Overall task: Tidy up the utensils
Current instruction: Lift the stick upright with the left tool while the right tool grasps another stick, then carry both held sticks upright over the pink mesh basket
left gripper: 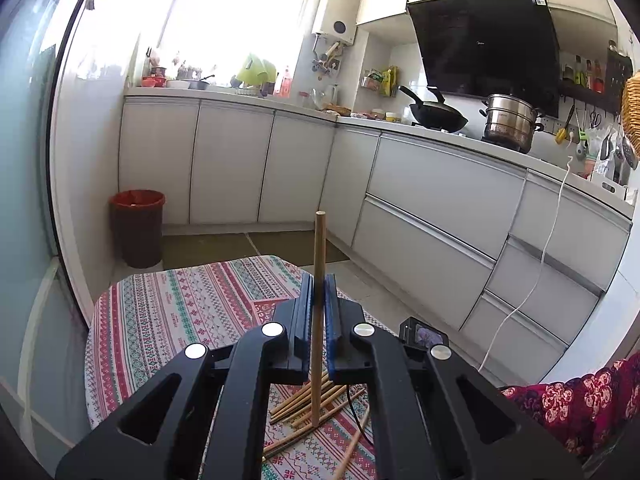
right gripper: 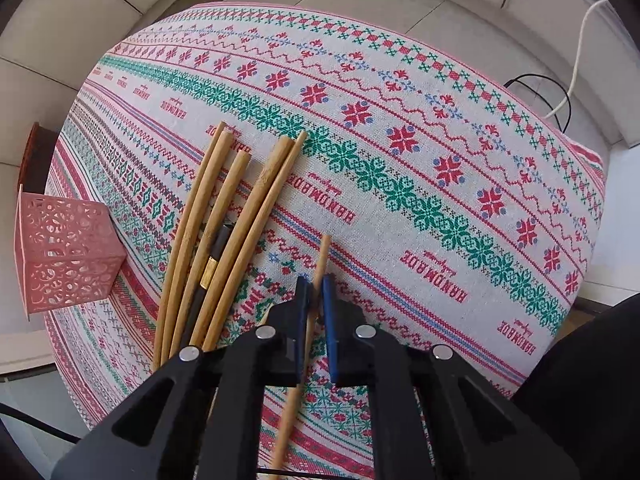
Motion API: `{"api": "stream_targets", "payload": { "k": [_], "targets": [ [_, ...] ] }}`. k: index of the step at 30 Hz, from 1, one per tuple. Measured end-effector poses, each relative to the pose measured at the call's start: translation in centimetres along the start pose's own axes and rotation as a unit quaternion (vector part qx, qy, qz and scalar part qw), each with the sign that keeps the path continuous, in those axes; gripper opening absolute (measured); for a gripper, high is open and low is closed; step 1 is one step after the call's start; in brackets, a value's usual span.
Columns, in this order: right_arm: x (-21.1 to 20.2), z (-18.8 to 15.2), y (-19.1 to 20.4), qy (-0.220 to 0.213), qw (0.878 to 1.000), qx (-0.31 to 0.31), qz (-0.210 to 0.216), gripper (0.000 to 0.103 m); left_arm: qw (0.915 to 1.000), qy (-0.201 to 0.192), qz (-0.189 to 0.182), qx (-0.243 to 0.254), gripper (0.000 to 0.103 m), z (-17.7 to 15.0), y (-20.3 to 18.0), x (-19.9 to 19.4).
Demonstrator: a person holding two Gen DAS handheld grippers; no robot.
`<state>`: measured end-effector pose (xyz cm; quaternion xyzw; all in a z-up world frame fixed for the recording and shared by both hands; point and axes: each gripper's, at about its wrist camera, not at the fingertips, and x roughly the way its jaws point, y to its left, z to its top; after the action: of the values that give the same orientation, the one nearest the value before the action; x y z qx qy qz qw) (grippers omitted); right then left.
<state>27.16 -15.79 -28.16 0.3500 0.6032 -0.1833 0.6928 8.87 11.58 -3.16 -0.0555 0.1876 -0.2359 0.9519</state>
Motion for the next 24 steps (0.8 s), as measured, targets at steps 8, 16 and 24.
{"api": "stream_targets", "payload": {
  "k": [8,16,24],
  "targets": [
    [-3.9,1.6,-1.9,-0.060,0.988,-0.057,0.130,0.005,0.9999,-0.004,0.004,-0.015,0.005,0.8,-0.2,0.0],
    [-16.1,-2.5,-0.1,-0.202,0.929,-0.255,0.178,0.005,0.9994,-0.012,0.013,-0.031,0.005,2.1,-1.3,0.2],
    [-26.7,-3.8,0.4,-0.282,0.871,-0.310,0.256,0.005,0.9984,-0.017,0.042,-0.033,0.005,4.6,-2.1,1.9]
  ]
}}
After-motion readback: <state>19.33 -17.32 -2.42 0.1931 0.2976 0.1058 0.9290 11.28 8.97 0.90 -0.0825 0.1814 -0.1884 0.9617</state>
